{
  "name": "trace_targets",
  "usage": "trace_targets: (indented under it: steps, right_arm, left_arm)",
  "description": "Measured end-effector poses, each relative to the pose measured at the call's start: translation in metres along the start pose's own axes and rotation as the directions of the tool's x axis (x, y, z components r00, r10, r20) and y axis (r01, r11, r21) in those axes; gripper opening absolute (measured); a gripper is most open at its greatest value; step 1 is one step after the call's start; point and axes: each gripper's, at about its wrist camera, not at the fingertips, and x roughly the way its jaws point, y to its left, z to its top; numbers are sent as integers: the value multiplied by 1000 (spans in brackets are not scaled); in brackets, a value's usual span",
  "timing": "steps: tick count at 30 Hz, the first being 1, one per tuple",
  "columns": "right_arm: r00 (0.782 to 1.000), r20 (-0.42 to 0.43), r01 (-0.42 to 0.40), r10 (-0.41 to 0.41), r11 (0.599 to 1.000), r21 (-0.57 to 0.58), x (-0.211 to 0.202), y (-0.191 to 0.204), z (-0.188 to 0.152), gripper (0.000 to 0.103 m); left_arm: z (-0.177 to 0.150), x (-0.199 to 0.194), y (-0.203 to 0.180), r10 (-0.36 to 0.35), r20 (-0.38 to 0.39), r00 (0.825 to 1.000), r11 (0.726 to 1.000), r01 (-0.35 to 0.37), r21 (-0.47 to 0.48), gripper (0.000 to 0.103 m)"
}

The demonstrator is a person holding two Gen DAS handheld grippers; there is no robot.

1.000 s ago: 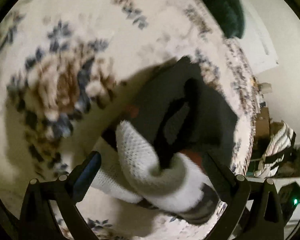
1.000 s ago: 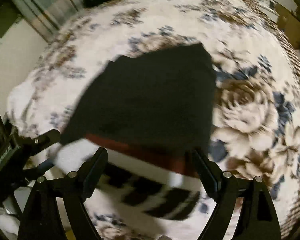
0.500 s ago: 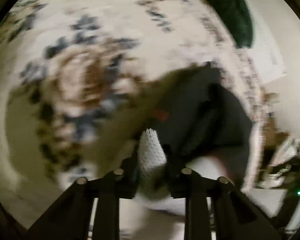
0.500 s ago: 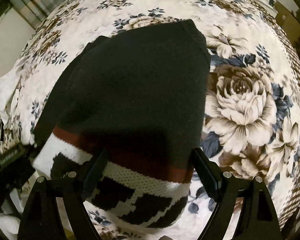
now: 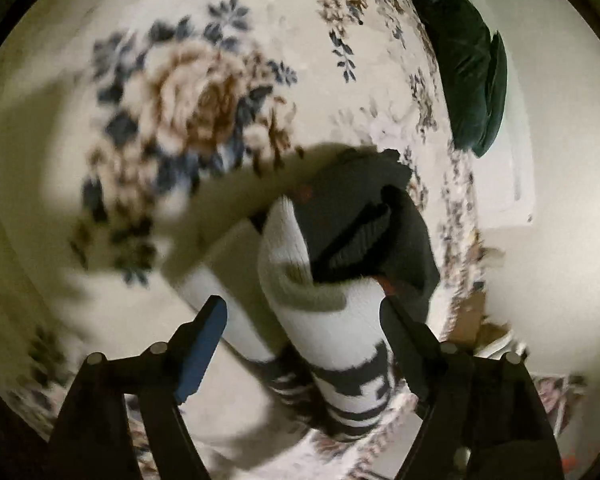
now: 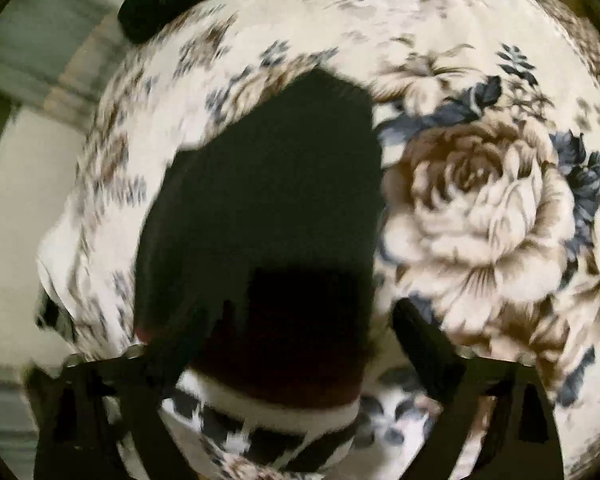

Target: Fold small clothes

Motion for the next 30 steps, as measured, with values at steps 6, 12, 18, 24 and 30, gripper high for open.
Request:
trace_targets:
  steps: [6,12,18,24,30]
  right_arm:
    - [987,-64,-144,146,989,27,36,-37,62,101]
    - [939,-194,-276,283,959,65,103,-54,99,101]
    - [866,-236,-418,440,898,138,137,-51,102,99]
    - [894,-137,-405,427,900,158,125,-51,83,40]
    - [902,18,-416,432,854,312,66,-87,11,36]
  left_arm:
    - [-28,40,-2,-15,5,1000,1000,15,-4,86]
    - [-23,66,2,-53,84,995,998,55,-23,103]
    - [-27,69,4,-67,140,988,997,70,-16,103]
    - [-20,65,-1,-67,147,987,997,61,41,101]
    - [9,72,-23,-49,40,998,978,40,204,101]
